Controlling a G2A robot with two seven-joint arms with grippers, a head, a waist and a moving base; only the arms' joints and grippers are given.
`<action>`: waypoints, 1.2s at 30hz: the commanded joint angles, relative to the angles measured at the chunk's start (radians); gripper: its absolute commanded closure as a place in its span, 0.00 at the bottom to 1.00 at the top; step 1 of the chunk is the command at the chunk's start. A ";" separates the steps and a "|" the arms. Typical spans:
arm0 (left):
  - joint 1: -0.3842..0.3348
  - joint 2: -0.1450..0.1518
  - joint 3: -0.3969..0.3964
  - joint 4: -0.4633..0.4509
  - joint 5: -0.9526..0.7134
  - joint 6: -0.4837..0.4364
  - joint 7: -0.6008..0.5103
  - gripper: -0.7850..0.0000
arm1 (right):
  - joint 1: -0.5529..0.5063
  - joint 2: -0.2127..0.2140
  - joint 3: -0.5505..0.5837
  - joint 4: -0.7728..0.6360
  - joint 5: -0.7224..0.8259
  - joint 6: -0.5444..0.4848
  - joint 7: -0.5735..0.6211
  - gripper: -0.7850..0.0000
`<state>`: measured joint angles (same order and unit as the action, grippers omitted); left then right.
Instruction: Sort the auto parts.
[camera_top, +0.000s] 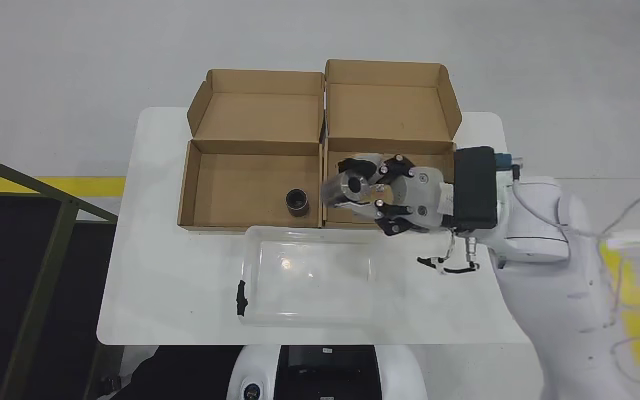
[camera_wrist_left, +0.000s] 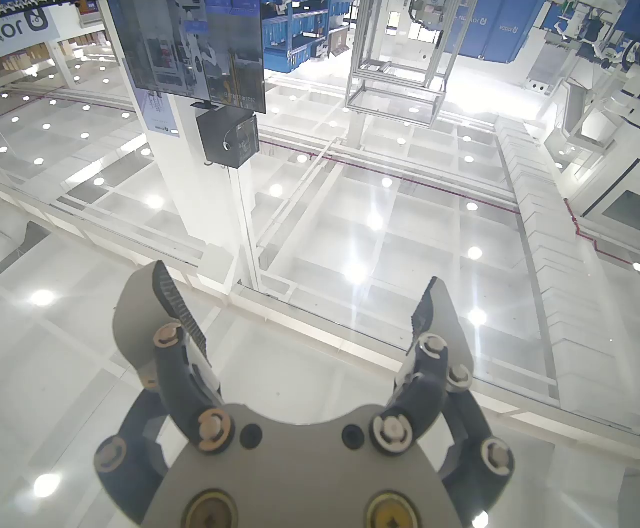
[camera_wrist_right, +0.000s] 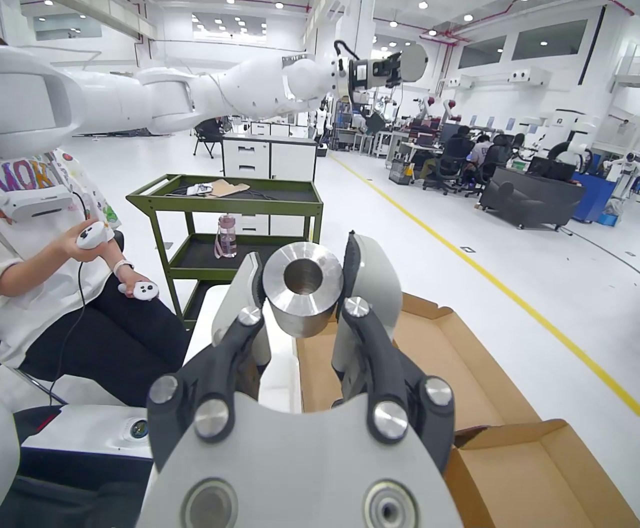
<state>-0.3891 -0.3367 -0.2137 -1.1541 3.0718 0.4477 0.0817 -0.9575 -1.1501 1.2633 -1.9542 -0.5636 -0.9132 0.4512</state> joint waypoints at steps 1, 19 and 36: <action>0.000 0.000 0.000 0.000 0.000 0.000 0.000 0.00 | 0.009 -0.001 -0.022 0.013 -0.020 0.009 0.006 1.00; 0.000 0.000 0.000 0.000 0.000 0.000 0.000 0.00 | 0.099 -0.031 -0.252 0.153 -0.228 0.098 0.007 1.00; 0.000 0.000 0.000 0.000 0.000 0.000 0.000 0.00 | 0.231 -0.089 -0.458 0.341 -0.375 0.217 0.008 1.00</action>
<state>-0.3891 -0.3367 -0.2137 -1.1541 3.0718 0.4477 0.0817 -0.7345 -1.2347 0.8172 -1.6271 -0.9272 -0.7043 0.4575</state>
